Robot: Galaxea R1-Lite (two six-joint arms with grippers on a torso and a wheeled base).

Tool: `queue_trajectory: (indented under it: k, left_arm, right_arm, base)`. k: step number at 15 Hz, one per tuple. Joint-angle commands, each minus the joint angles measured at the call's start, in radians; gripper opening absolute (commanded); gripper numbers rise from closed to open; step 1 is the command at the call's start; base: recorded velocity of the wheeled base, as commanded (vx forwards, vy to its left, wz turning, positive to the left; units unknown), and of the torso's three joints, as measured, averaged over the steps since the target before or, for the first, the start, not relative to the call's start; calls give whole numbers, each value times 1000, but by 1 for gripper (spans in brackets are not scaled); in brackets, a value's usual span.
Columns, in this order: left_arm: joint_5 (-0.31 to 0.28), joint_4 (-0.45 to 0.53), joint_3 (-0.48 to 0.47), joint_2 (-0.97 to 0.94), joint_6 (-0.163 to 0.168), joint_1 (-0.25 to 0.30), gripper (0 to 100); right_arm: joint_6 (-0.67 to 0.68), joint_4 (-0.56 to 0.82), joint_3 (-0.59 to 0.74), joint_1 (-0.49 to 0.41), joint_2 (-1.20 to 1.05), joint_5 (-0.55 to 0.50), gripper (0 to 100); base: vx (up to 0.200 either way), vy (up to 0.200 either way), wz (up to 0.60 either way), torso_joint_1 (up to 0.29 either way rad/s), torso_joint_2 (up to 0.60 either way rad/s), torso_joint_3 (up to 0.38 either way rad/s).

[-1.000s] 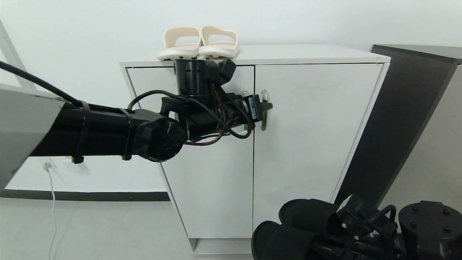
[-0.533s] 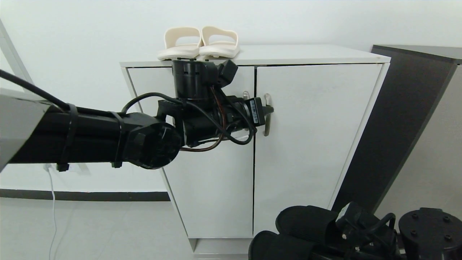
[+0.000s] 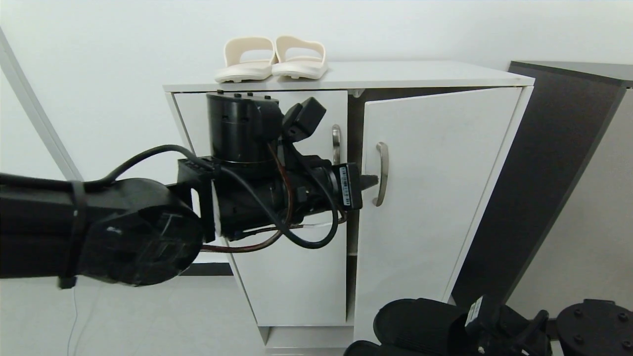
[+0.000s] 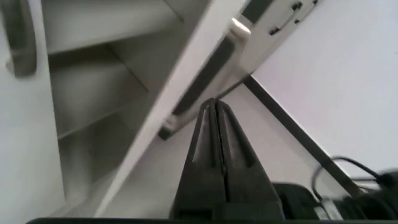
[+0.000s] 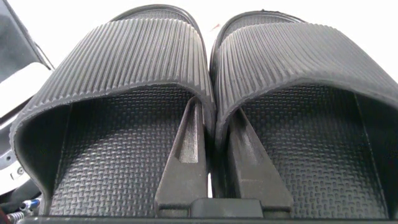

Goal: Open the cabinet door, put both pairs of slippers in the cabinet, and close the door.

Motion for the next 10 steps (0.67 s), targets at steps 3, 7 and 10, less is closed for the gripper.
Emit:
queue_trajectory:
  k: [3, 7, 10]
  left_arm:
    - [2, -12, 104, -120, -1, -5, 0]
    - [-24, -203, 115, -8, -13, 63, 0]
    - [-38, -295, 100, 90, -16, 113, 0]
  right_arm:
    - [-2, -1, 3, 17, -5, -3, 0]
    - [-2, -1, 4, 26, -5, -6, 0]
    - [-2, -1, 4, 26, -5, -4, 0]
  base:
    - [0, 0, 0, 0, 0, 0]
    - [0, 0, 0, 0, 0, 0]
    - [0, 0, 0, 0, 0, 0]
